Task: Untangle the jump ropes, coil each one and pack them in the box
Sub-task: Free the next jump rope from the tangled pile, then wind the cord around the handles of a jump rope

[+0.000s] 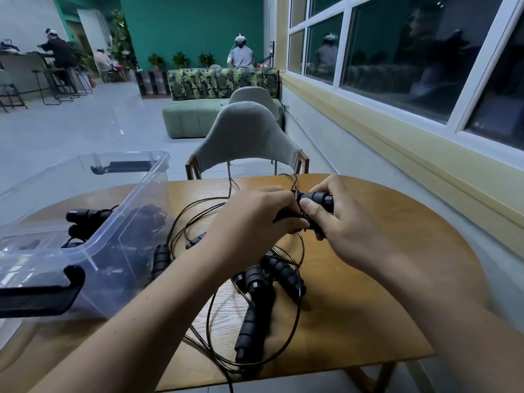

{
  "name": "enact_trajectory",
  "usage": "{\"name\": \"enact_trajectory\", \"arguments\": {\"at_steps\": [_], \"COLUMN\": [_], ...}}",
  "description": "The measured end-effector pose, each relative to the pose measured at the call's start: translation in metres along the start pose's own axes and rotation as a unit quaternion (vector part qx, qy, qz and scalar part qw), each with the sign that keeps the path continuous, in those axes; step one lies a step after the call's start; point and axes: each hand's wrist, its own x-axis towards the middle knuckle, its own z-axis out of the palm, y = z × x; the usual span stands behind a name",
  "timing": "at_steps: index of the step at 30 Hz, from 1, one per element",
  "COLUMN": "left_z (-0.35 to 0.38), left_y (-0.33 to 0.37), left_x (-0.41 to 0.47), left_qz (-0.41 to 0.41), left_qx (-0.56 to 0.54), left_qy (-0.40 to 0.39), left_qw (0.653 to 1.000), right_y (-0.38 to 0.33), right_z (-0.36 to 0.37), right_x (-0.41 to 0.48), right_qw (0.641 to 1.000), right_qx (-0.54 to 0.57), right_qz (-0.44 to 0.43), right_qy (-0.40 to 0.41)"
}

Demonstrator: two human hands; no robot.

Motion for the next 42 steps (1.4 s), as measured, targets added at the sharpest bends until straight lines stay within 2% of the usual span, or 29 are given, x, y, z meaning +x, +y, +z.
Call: {"name": "enact_trajectory", "arguments": {"at_steps": [5, 10, 14, 17, 20, 21, 24, 26, 29, 32, 34, 37, 39, 42], "left_z": [-0.014, -0.020, -0.023, -0.018, -0.010, -0.007, 0.004, 0.013, 0.021, 0.027, 0.031, 0.031, 0.030, 0.025], "left_y": [-0.014, -0.028, -0.037, -0.041, -0.035, -0.035, -0.033, -0.025, -0.004, 0.011, 0.020, 0.032, 0.032, 0.024], "left_x": [0.002, -0.002, -0.005, -0.007, -0.010, -0.013, -0.026, -0.030, -0.026, -0.022, -0.022, -0.020, -0.018, -0.016], "left_qz": [-0.028, -0.096, -0.107, -0.125, -0.166, -0.169, -0.182, -0.195, -0.239, -0.262, -0.273, -0.269, -0.292, -0.327], "left_qx": [-0.106, -0.164, -0.228, -0.269, -0.339, -0.333, -0.181, -0.183, -0.275, -0.330, -0.357, -0.394, -0.449, -0.545], "left_qy": [0.000, -0.024, -0.065, -0.060, -0.089, -0.100, -0.078, -0.081, -0.070, -0.072, -0.071, -0.097, -0.084, -0.033], "left_qw": [0.994, 0.981, 0.966, 0.953, 0.922, 0.922, 0.963, 0.960, 0.929, 0.904, 0.890, 0.874, 0.841, 0.772], "right_y": [-0.017, -0.030, -0.036, -0.040, -0.042, -0.044, -0.048, -0.049, -0.047, -0.040, -0.037, -0.036, -0.035, -0.030], "right_z": [0.000, -0.003, -0.008, -0.012, -0.014, -0.014, -0.019, -0.022, -0.023, -0.020, -0.019, -0.015, -0.010, -0.004], "right_x": [-0.012, -0.019, -0.021, -0.021, -0.020, -0.020, -0.019, -0.018, -0.017, -0.014, -0.014, -0.017, -0.018, -0.018], "right_qw": [0.997, 0.990, 0.969, 0.948, 0.925, 0.918, 0.900, 0.893, 0.896, 0.909, 0.931, 0.969, 0.980, 0.979], "right_qx": [0.007, 0.100, 0.213, 0.291, 0.358, 0.376, 0.414, 0.430, 0.432, 0.409, 0.356, 0.220, 0.147, 0.073], "right_qz": [-0.036, -0.029, 0.008, 0.052, 0.087, 0.095, 0.107, 0.106, 0.097, 0.075, 0.040, -0.020, -0.070, -0.142], "right_qy": [-0.064, -0.092, -0.126, -0.115, -0.091, -0.087, -0.083, -0.078, -0.046, 0.023, 0.064, 0.108, 0.118, 0.128]}}
